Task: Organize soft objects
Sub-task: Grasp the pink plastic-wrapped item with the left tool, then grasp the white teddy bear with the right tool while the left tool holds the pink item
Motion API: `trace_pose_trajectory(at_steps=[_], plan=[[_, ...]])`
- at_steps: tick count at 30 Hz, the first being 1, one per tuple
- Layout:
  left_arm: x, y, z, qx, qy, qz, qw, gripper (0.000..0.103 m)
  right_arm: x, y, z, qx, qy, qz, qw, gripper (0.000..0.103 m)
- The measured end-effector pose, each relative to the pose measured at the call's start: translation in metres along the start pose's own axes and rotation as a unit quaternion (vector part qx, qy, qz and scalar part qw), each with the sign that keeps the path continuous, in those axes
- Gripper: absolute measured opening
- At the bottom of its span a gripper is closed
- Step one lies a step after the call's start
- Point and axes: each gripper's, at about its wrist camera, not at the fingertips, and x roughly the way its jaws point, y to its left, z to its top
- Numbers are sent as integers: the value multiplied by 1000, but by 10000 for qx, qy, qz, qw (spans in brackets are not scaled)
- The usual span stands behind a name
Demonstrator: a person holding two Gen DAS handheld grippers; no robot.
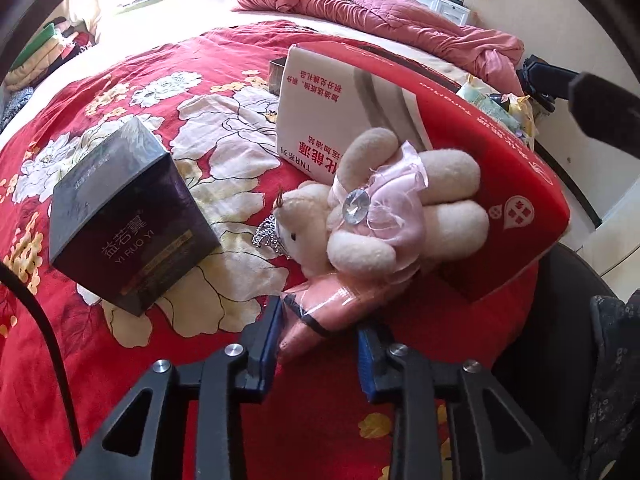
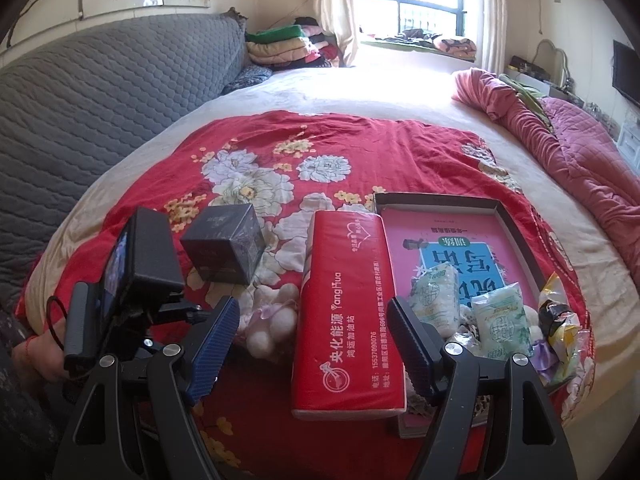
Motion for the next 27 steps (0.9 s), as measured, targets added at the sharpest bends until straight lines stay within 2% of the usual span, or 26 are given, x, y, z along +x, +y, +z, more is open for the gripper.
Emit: trace_pose_trajectory(at_steps=[2, 4, 8, 13, 16, 21, 23, 27], plan=[[-3, 3, -3, -66, -37, -12, 10000, 18, 4, 3, 1, -105, 56, -56, 9999, 77], [-6, 7, -5, -215, -21, -110, 9997, 13, 7, 7, 2, -190, 80, -40, 9998, 77], [-18, 13, -9, -398, -98, -293, 9987, 12, 14, 15, 4, -308, 162, -16, 9994, 77], [-32, 22, -21, -592, -74, -327, 9977, 12, 19, 26, 7, -428, 218, 78, 9988, 77], [-47, 33, -32, -782, -59, -353, 9963, 12, 21, 37, 10, -711, 221, 124, 9971, 77], [-69, 67, -57, -1272, -10, 10, 9919, 12, 36, 64, 9, -1425, 406, 217, 9887, 77], [-77, 79, -64, -1427, -112, 113, 9896, 12, 48, 73, 5, -1600, 637, 272, 9847, 77], [-90, 93, -71, -1607, -317, 158, 9864, 12, 79, 93, -7, -1852, 1118, -7, 9763, 77]])
